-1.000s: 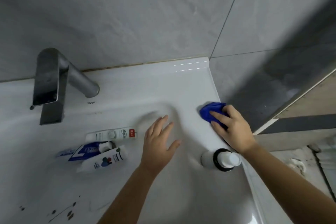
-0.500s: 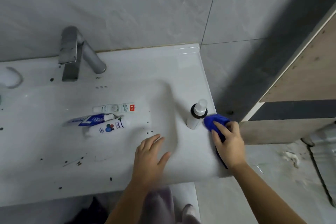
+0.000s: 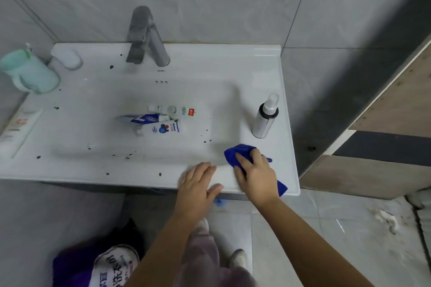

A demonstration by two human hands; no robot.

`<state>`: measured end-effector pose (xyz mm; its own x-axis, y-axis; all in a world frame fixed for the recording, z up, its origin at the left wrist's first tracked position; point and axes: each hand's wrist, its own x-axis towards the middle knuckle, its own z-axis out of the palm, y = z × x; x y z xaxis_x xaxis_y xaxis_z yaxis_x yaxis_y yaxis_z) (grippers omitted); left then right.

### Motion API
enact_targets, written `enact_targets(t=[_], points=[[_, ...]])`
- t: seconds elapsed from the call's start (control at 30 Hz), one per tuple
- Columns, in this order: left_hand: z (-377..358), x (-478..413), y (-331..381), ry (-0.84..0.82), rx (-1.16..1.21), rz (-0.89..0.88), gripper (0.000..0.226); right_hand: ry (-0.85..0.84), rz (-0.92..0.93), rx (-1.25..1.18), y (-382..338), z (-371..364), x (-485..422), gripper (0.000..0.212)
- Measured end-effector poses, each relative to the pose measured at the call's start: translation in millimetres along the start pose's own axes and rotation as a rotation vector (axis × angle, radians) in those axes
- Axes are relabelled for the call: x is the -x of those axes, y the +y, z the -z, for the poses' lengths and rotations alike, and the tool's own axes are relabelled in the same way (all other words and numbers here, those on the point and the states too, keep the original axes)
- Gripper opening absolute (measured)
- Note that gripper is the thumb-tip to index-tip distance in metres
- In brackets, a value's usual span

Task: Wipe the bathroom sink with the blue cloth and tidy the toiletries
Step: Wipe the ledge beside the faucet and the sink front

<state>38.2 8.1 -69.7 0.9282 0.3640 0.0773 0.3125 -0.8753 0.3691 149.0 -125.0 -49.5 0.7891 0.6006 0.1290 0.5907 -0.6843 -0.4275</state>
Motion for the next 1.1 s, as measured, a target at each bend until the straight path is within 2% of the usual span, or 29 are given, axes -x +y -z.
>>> enact_targets(t=[0.13, 0.23, 0.3, 0.47, 0.6, 0.67, 0.87, 0.97, 1.1], points=[[10.7, 18.0, -6.2, 0.054, -0.017, -0.051, 0.047, 0.092, -0.07, 0.053, 20.9, 19.8, 48.9, 0.037], [22.9, 37.1, -18.9, 0.128, 0.01, 0.018, 0.042, 0.137, -0.151, 0.043, 18.8, 16.3, 27.5, 0.035], [29.3, 48.9, -32.4, 0.152, 0.013, 0.038, 0.039, 0.144, -0.167, 0.019, -1.5, 1.1, 4.8, 0.034], [47.1, 72.7, -85.3, 0.18, 0.007, 0.062, 0.038, 0.073, -0.013, 0.052, -69.8, -40.9, 17.7, 0.031], [60.1, 70.5, -134.9, 0.176, -0.01, 0.037, 0.038, 0.188, -0.097, 0.105, -79.7, -47.3, 15.7, 0.029], [63.0, 62.7, -155.7, 0.165, -0.041, -0.005, 0.039, 0.23, -0.14, 0.126, -94.5, -58.4, 4.4, 0.036], [55.3, 57.8, -182.8, 0.204, -0.071, -0.122, 0.039, 0.156, 0.036, 0.088, -197.1, -109.6, -14.9, 0.04], [55.2, 56.7, -187.5, 0.209, -0.072, -0.148, 0.04, 0.159, 0.064, 0.132, -174.3, -98.3, -3.1, 0.04], [60.8, 55.4, -188.7, 0.182, -0.056, -0.175, 0.042, 0.318, -0.244, 0.194, -110.6, -60.6, 25.7, 0.027]])
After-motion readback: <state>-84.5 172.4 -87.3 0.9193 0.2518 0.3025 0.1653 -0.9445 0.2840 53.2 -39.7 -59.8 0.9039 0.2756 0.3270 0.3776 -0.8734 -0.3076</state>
